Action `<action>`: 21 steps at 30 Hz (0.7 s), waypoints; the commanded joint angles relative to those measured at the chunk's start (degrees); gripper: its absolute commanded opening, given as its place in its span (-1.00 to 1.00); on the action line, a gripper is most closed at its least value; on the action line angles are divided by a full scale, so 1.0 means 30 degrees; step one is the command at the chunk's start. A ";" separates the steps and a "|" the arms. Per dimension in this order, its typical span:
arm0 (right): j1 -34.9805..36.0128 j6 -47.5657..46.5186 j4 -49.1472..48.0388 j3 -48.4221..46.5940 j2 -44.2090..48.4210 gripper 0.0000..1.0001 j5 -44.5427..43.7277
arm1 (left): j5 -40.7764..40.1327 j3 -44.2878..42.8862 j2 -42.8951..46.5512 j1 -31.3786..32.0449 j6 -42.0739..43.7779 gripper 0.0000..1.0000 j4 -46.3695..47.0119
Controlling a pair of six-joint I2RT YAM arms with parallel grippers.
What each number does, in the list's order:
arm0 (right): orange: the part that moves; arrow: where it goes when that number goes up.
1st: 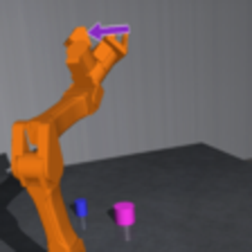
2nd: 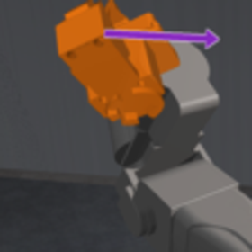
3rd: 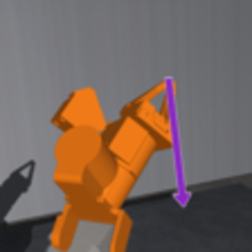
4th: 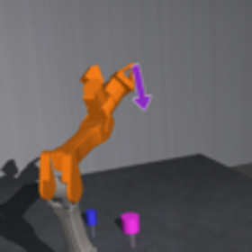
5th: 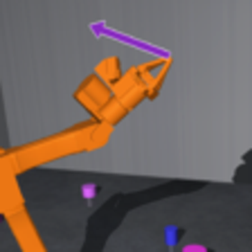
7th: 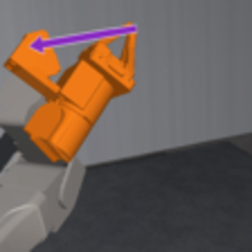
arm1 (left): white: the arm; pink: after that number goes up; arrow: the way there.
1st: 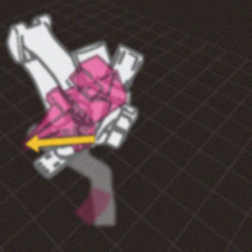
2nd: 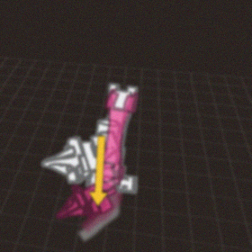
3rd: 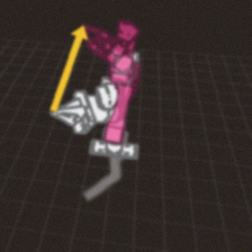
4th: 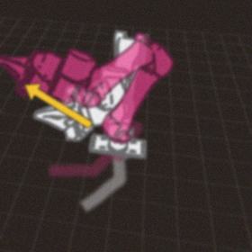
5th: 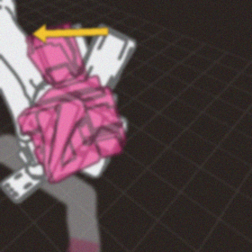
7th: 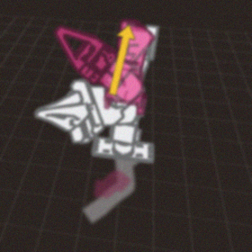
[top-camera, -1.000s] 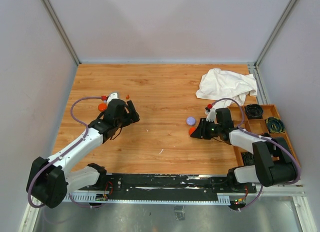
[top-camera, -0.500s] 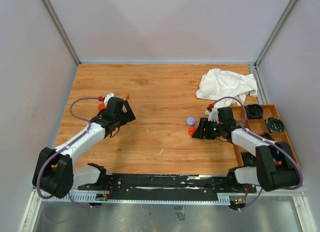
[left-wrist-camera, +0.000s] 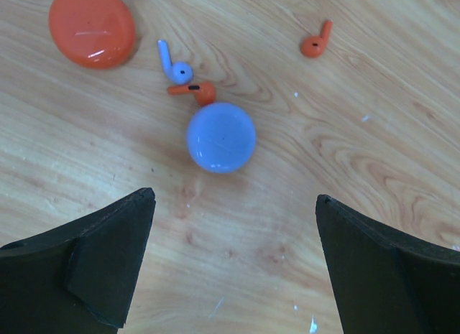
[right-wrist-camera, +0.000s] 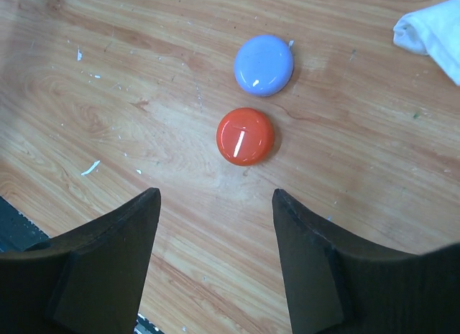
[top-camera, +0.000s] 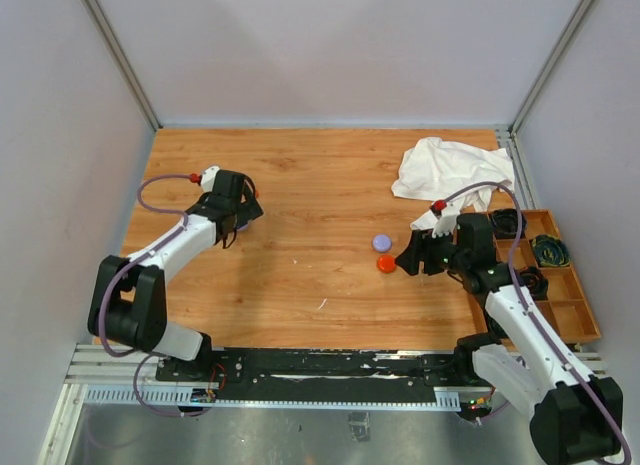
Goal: Insert the wireless bluetooth earbuds into the charging case
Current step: Pick up the charging case at the center of the board.
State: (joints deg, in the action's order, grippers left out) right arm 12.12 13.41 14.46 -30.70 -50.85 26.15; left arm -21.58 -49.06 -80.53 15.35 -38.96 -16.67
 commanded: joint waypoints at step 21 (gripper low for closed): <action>0.0330 -0.0822 -0.0630 0.1179 0.3391 0.57 -0.1496 | -0.0481 -0.4529 -0.7639 -0.1321 0.1149 0.68 -0.0963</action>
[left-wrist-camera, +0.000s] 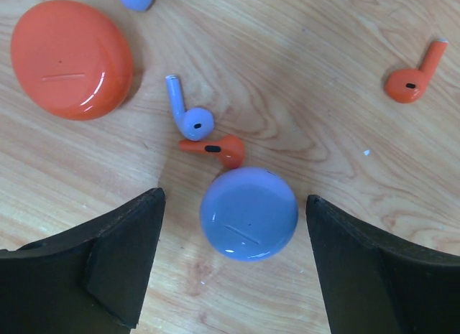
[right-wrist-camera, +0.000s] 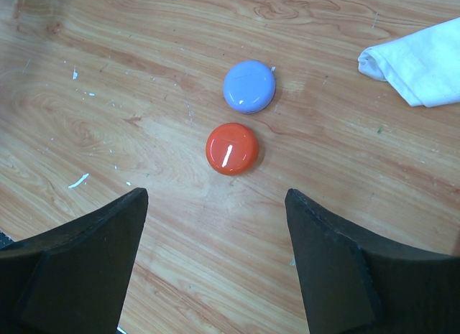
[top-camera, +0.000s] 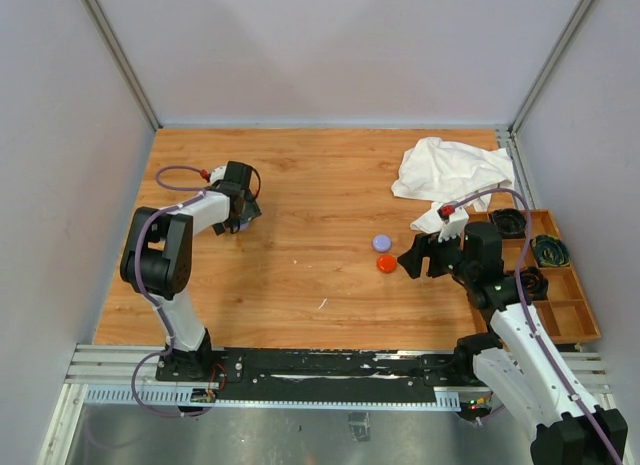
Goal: Insert the wireless bluetooth earbuds into the charging case
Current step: Pick up the charging case at the center of the board.
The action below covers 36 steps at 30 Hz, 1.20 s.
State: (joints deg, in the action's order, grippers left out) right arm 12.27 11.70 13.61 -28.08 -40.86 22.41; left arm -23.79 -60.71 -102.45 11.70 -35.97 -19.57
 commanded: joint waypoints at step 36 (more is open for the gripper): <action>0.0702 0.0640 -0.2637 -0.0285 -0.2165 0.47 0.3743 | 0.3218 0.2687 0.6588 0.6919 0.5566 -0.17 0.2112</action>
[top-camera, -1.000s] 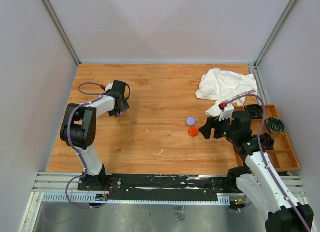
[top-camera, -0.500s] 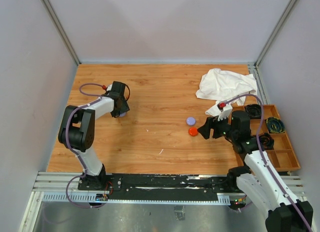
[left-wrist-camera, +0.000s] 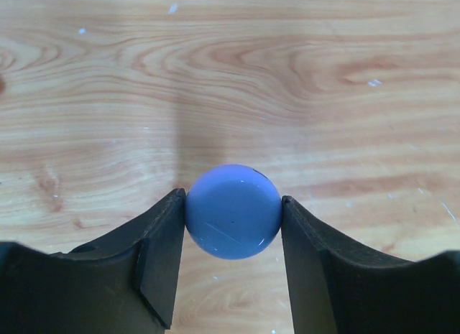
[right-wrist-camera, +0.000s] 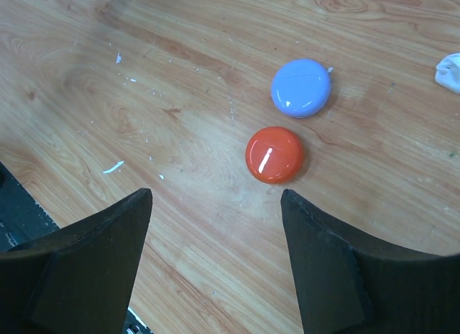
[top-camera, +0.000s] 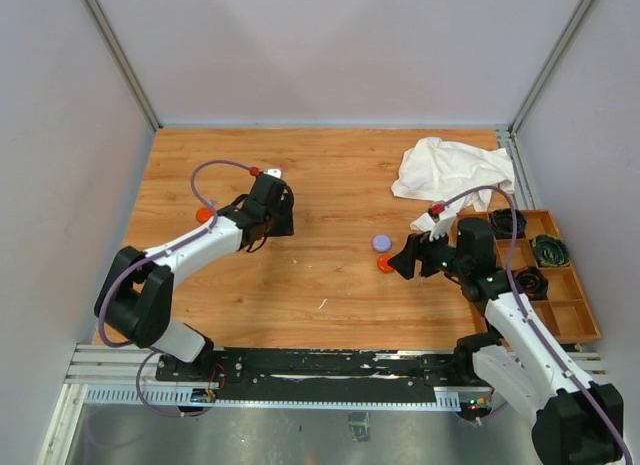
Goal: Insert the wireless bluetooth earbuds into the charging case
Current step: Pick up the charging case at the center of the board.
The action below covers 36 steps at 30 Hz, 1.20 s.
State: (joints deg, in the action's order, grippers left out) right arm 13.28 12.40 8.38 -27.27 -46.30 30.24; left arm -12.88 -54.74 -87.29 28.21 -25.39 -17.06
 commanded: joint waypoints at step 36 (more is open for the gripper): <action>0.3675 0.0582 0.1728 -0.8022 -0.5624 0.37 0.6414 | 0.5046 0.4349 0.7294 0.9414 2.2493 0.06 0.9146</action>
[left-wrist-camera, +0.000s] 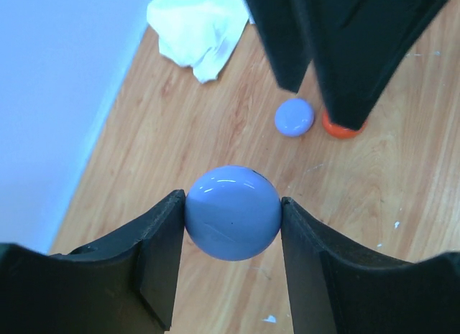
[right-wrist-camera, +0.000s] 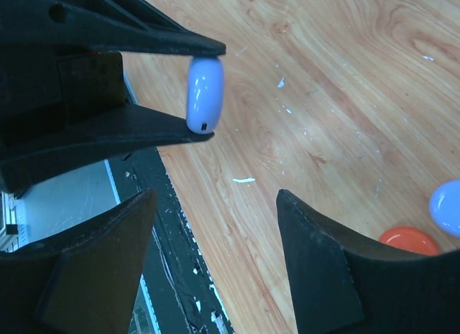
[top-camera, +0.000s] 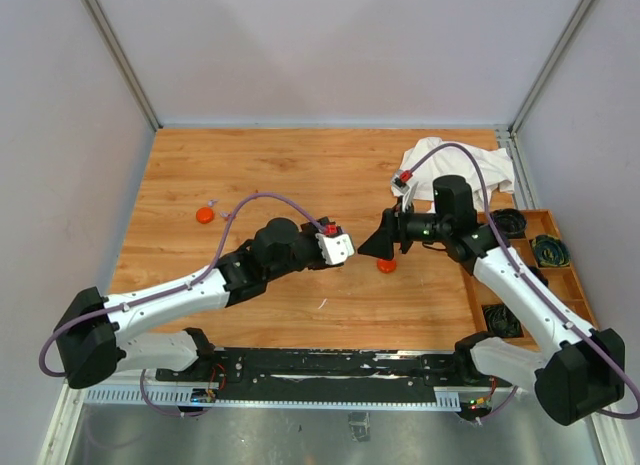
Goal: Insert the wireless bluetooth earbuds into the charging case
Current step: Pick up the charging case at the center of the board.
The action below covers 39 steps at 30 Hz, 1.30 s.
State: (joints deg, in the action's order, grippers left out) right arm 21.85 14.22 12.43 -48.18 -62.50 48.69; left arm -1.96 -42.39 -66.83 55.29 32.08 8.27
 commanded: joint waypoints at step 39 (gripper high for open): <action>0.3497 -0.2650 0.2022 -0.3170 -0.3337 -0.37 0.1552 | 0.2606 0.0332 0.0774 0.1709 0.6741 0.17 -0.0734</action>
State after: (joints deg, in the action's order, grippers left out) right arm 31.31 8.71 15.49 -55.61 -72.75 51.29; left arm 6.22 -42.24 -65.76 59.83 51.42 4.80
